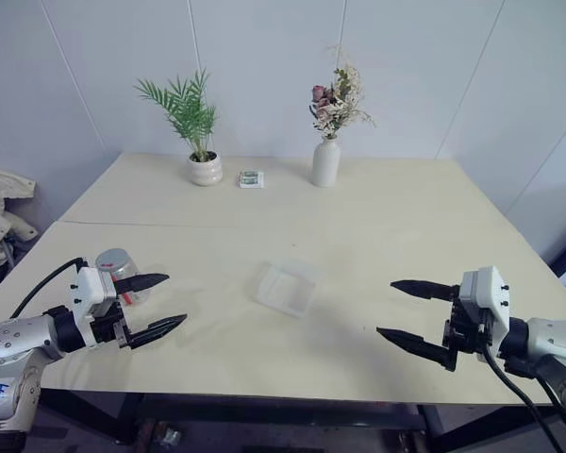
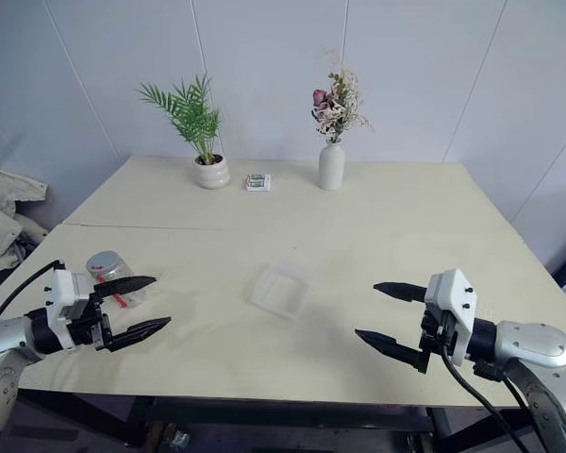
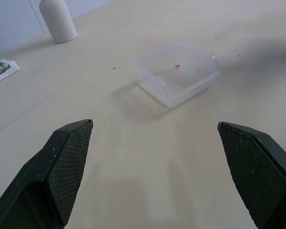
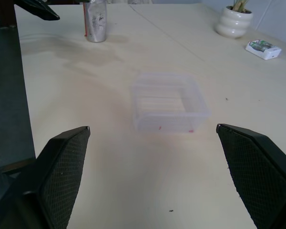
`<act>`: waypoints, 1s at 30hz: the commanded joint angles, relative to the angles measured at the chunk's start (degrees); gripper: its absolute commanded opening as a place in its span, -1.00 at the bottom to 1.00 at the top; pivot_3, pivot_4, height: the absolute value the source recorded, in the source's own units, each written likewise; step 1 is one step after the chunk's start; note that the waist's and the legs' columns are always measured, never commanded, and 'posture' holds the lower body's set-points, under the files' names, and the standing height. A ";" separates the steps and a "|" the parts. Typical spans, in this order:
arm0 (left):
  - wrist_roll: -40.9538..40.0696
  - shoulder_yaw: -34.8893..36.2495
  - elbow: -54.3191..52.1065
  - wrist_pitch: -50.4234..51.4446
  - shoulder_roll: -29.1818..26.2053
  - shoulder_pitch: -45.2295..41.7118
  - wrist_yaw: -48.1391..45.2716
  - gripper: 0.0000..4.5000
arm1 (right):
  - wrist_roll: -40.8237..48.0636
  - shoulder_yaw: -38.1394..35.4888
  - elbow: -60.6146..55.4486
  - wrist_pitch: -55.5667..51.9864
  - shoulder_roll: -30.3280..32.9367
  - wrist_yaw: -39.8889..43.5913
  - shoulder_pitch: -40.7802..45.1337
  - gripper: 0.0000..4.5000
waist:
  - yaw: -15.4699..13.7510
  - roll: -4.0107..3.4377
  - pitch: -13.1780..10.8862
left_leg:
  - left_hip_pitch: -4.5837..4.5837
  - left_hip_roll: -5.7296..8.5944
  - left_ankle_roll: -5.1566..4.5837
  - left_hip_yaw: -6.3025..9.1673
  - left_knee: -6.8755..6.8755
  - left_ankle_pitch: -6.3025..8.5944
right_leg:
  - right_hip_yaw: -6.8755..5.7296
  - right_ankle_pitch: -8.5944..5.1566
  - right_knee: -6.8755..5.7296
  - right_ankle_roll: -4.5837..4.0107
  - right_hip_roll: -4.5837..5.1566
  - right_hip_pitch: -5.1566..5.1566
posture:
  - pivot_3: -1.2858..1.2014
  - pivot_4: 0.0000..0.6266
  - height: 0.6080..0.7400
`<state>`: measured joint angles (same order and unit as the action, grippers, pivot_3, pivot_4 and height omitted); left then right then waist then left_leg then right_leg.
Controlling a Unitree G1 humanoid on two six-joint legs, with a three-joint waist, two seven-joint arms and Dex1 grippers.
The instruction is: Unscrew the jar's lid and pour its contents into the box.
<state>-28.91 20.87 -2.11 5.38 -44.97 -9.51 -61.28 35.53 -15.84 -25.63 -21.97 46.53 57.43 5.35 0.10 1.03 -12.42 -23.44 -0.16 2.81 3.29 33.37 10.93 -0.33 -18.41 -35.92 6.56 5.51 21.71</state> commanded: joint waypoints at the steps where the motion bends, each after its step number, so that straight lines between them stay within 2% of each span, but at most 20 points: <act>1: -0.92 1.24 -3.21 0.45 0.26 1.47 1.41 0.99 | 0.37 0.53 -0.73 1.84 -0.40 0.67 1.75 1.00 | 0.10 0.00 0.00 | 0.03 0.00 0.00 -0.03 -0.01 0.01 | 0.04 0.00 0.00 0.00 0.00 0.00 | 0.03 -0.52 1.00; 7: -1.46 5.37 -10.04 1.87 2.19 9.45 6.69 0.99 | -1.14 6.23 4.56 4.39 -2.26 4.05 7.58 1.00 | 0.21 0.05 0.02 | 0.22 -0.16 -0.05 -0.43 0.00 0.15 | 0.41 0.01 0.01 0.01 -0.10 -0.02 | 0.03 -0.52 1.00; 11: -1.09 12.52 -17.35 1.70 11.25 19.65 18.04 0.99 | -1.53 11.70 8.83 5.93 -6.88 5.85 16.21 1.00 | 1.15 0.05 0.02 | 0.26 -0.44 -0.11 -0.65 0.15 0.32 | 0.64 0.04 0.03 0.06 -0.14 -0.02 | 0.03 -0.52 1.00; 15: 1.86 16.26 -20.52 0.19 20.03 23.12 30.15 0.99 | -2.03 14.87 11.88 6.96 -10.14 7.92 21.58 1.00 | 1.06 0.13 0.07 | 0.23 -0.48 -0.05 -0.67 0.49 0.55 | 0.66 0.07 -0.01 0.08 -0.34 -0.05 | 0.03 -0.52 1.00; 18: 5.90 18.03 -19.00 -0.80 26.31 21.49 42.08 0.99 | -1.64 17.36 14.98 6.55 -13.65 9.04 27.63 1.00 | 0.63 0.13 0.07 | 0.24 -0.59 -0.02 -0.66 0.62 0.57 | 0.68 0.14 -0.01 -0.01 -0.52 -0.09 | 0.03 -0.52 1.00; 20: 8.01 16.93 -16.68 -1.80 27.95 19.09 45.69 0.99 | -2.49 18.77 17.23 7.33 -15.45 10.13 29.98 1.00 | 0.35 0.18 0.10 | 0.24 -0.64 -0.01 -0.68 0.73 0.56 | 0.72 0.22 0.00 -0.08 -0.61 -0.11 | 0.03 -0.52 1.00; 23: 11.32 14.37 -12.71 -1.82 27.74 14.62 49.16 0.99 | -3.51 20.09 19.45 7.75 -18.11 9.74 33.05 1.00 | -0.16 0.30 0.17 | 0.25 -0.85 0.07 -0.67 0.79 0.52 | 0.72 0.34 0.05 -0.36 -0.90 -0.12 | 0.03 -0.52 1.00; 26: 12.78 11.29 -7.29 -2.41 26.26 9.57 48.80 0.99 | -4.85 21.43 20.49 8.00 -20.50 8.79 35.05 1.00 | -0.09 0.30 0.17 | 0.24 -0.86 0.09 -0.69 0.81 0.47 | 0.74 0.32 0.07 -0.62 -0.91 -0.12 | 0.03 -0.52 1.00; 30: 13.84 9.14 -0.20 -3.53 24.77 3.15 49.28 0.99 | -5.99 22.08 20.21 8.37 -22.54 7.59 35.44 1.00 | 0.04 0.34 0.20 | 0.22 -0.88 0.11 -0.73 0.79 0.46 | 0.76 0.45 0.09 -0.47 -0.93 -0.08 | 0.03 -0.52 1.00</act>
<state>-15.47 30.15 -3.17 3.61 -19.12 -5.74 -12.30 29.63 6.59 -4.23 -14.80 24.16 65.51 39.76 0.14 1.37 -12.22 -23.22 -1.04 2.94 2.56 34.15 11.41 0.43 -17.89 -35.85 6.21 4.58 21.65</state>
